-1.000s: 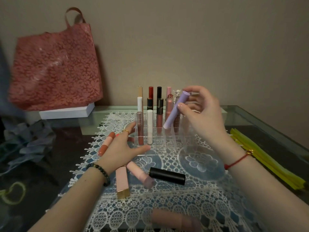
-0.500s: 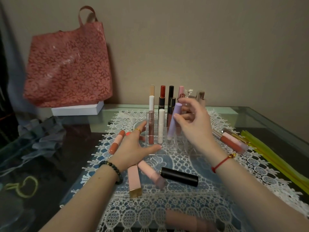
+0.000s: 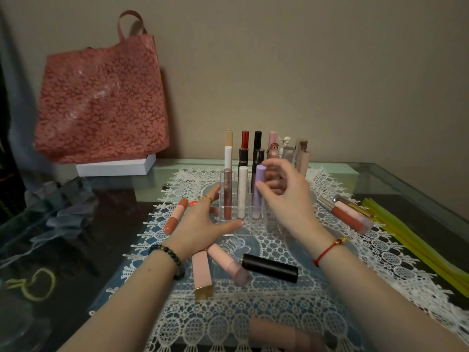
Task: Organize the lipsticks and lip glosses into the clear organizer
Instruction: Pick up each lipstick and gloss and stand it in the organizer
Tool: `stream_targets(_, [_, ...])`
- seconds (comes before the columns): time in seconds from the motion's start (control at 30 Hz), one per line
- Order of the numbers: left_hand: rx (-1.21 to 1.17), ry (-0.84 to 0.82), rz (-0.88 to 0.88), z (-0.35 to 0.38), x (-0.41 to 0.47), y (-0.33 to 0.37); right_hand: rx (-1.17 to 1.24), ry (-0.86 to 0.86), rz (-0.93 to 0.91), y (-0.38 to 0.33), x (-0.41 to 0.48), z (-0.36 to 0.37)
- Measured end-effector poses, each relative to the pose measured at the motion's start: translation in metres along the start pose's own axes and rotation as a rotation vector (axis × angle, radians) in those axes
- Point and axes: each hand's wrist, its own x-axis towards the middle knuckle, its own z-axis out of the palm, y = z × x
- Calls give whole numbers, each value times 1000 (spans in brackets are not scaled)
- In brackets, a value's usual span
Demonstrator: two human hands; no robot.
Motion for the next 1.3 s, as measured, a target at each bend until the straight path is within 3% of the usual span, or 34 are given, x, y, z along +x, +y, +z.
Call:
stream_targets(0.87, [13,-2,-5,0,0,0,-67,6,3,2,-5,-5])
stream_targets(1.13, [11,-16,-24,0,0,0,-11,169,-21,-13,6,-46])
stream_targets(1.3, [24,-21,-18,-1,-1,2,-152,288,24,6,9,-83])
